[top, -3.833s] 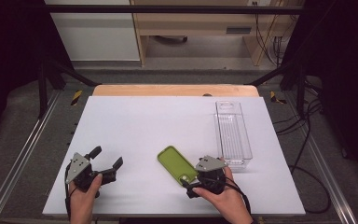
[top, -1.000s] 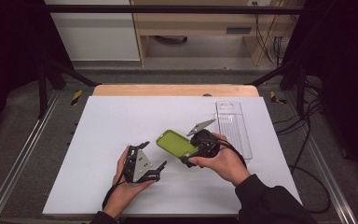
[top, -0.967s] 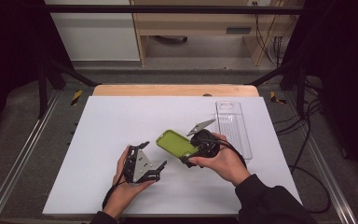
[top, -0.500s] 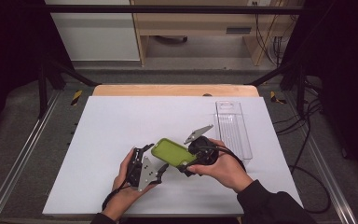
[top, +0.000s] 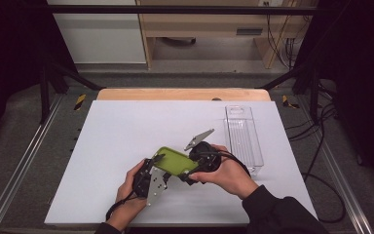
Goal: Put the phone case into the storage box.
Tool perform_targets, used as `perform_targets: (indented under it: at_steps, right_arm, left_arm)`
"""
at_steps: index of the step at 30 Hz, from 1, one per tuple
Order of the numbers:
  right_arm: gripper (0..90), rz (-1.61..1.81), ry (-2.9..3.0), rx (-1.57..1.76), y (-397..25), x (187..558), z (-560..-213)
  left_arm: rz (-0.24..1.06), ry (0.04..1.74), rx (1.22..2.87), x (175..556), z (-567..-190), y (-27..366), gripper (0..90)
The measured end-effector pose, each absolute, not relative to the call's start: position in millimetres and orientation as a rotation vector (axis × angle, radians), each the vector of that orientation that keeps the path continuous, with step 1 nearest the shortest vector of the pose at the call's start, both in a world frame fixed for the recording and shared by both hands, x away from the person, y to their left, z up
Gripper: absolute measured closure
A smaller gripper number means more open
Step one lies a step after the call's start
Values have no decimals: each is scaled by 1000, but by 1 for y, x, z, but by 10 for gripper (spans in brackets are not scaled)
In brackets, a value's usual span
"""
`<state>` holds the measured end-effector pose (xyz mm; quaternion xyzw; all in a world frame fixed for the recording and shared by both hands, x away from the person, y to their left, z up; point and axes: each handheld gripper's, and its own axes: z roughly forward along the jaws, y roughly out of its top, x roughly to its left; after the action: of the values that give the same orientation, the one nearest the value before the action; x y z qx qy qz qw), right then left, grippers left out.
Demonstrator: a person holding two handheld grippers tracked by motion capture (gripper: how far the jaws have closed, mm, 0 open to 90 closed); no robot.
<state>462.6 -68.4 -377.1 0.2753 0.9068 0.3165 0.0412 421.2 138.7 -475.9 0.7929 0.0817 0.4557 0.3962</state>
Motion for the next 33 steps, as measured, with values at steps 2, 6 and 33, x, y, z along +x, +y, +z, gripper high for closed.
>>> perform_targets:
  at_steps: [2,6,33]
  right_arm:
    - [172,970,2777,835,-67,462,-374]
    - [170,969,2788,840,-64,461,-370]
    - [73,1518,2363,926,-86,474,-370]
  left_arm:
    - [1163,201,2006,421,-475,140,480]
    - [1177,198,2004,420,-473,143,632]
    - [634,695,1750,435,-463,186,861]
